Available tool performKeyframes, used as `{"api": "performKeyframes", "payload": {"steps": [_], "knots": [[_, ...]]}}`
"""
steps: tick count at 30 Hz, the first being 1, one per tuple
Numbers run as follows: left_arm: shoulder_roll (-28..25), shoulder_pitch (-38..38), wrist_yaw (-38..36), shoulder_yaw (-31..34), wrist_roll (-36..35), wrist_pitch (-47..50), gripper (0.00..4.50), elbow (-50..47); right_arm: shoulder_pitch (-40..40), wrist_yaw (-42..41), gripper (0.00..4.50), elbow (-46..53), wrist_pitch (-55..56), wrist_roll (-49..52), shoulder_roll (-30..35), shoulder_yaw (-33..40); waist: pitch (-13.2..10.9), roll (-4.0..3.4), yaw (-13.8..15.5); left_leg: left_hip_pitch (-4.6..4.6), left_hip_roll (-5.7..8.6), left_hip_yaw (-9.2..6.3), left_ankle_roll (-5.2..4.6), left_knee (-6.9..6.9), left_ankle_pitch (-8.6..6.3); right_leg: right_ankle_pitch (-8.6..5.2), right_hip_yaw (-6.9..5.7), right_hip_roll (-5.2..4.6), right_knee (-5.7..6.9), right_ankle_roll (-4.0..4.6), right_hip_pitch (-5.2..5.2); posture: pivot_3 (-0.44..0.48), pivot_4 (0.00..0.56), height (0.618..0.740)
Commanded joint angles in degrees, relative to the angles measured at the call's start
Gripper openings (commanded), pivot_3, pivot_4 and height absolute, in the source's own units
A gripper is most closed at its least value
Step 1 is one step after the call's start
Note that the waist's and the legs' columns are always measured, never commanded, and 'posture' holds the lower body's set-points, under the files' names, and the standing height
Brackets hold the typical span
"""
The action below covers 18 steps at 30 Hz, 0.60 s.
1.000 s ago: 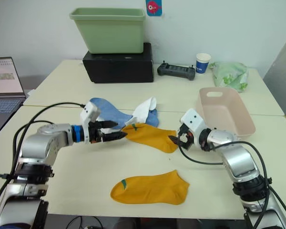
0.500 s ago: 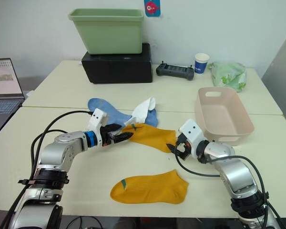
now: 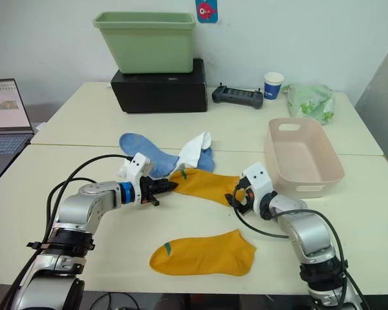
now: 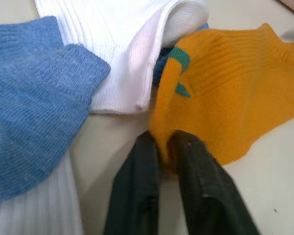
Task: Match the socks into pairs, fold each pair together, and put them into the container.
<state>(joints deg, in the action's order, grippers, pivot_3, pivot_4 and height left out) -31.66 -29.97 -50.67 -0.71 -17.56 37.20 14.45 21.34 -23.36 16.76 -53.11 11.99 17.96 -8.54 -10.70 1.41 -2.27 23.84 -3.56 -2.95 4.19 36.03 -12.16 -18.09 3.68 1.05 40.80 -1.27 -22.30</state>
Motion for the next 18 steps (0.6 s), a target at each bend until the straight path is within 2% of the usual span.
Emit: {"api": "performKeyframes", "payload": {"steps": [1, 8, 11, 12, 18], "knots": [[-1.4, 0.1, -0.5, 0.3, -0.2, -0.4, 0.0, -3.5, 1.3, 0.7, 3.86, -1.9, 1.4, -0.1, -1.0, 0.6, 0.0, 0.0, 0.0, 0.0, 0.0, 0.0, 0.0, 0.0, 0.0, 0.0, -0.01, 0.0, -0.01, 0.0, 0.0, 0.0, 0.15, 0.73], [-2.6, 2.6, -1.0, 2.0, -3.0, 2.7, 0.0, -10.3, 0.9, -0.6, 1.36, 0.6, 0.5, 1.8, -1.2, 0.3, 0.0, 0.0, -0.1, 0.0, 0.0, 0.01, 0.0, -0.02, 0.0, -0.03, 0.02, 0.0, 0.0, -0.05, -0.01, 0.0, 0.15, 0.73], [-4.8, 5.6, -1.0, 4.6, -5.8, 7.1, 0.0, -15.8, -0.4, -2.6, 0.25, 6.6, -2.5, 4.4, 0.2, 0.6, 0.0, 0.0, -0.3, 0.01, -0.01, 0.01, 0.0, -0.02, 0.0, -0.05, 0.03, 0.0, -0.01, -0.08, -0.02, 0.0, 0.15, 0.73], [-5.2, 6.5, -0.6, 5.8, -7.1, 8.8, 0.0, -17.5, -0.8, -3.1, 0.04, 8.7, -3.8, 5.5, 0.7, 0.9, 0.0, 0.0, -0.4, 0.01, -0.02, 0.0, -0.01, -0.03, -0.01, -0.05, 0.03, 0.0, -0.02, -0.08, -0.02, 0.0, 0.15, 0.73], [-5.9, 11.3, 2.1, 10.8, -12.8, 15.8, 0.0, -24.6, -2.6, -3.8, 0.04, 16.2, -10.2, 10.5, 3.0, 2.9, 0.0, 0.0, -0.7, 0.0, -0.02, -0.05, 0.0, -0.06, -0.01, -0.15, -0.01, -0.01, -0.02, -0.25, 0.0, 0.0, 0.15, 0.73]]}}
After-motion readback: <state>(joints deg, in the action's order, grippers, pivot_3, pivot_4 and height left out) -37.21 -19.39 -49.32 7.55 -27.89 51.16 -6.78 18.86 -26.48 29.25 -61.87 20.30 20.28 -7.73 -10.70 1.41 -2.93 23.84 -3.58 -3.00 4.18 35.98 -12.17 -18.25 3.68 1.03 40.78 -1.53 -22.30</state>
